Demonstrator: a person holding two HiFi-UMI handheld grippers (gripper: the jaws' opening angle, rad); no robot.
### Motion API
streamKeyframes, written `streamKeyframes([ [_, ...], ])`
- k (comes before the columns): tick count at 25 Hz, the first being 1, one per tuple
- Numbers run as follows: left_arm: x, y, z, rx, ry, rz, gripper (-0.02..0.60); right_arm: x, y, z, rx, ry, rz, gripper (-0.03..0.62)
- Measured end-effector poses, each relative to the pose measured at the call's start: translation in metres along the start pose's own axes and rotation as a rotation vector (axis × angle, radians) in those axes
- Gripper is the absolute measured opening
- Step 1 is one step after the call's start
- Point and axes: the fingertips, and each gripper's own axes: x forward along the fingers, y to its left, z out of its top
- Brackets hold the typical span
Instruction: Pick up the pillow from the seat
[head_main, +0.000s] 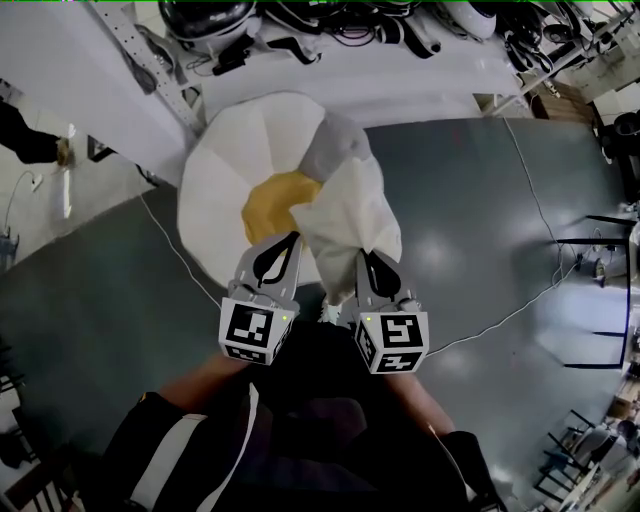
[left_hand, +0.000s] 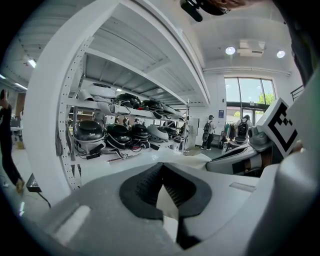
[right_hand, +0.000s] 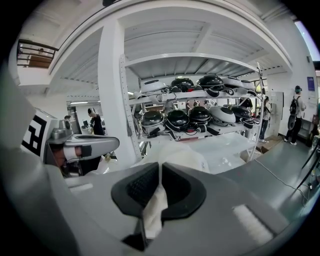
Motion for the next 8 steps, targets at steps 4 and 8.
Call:
streamKeyframes([
  [4,-0.0031,0.0023,-0.0021,0.008,-0.002,0.004,0.002,-0.0002,0.0021,-0.0041,-0.004,0.008,-0.002,0.021],
  [8,-0.0054,0.0035,-0.0033,0.009,0.001,-0.001,0.002,-0.0007,0.0061,-0.0047,-0.010,0.010,0.000,0.021],
])
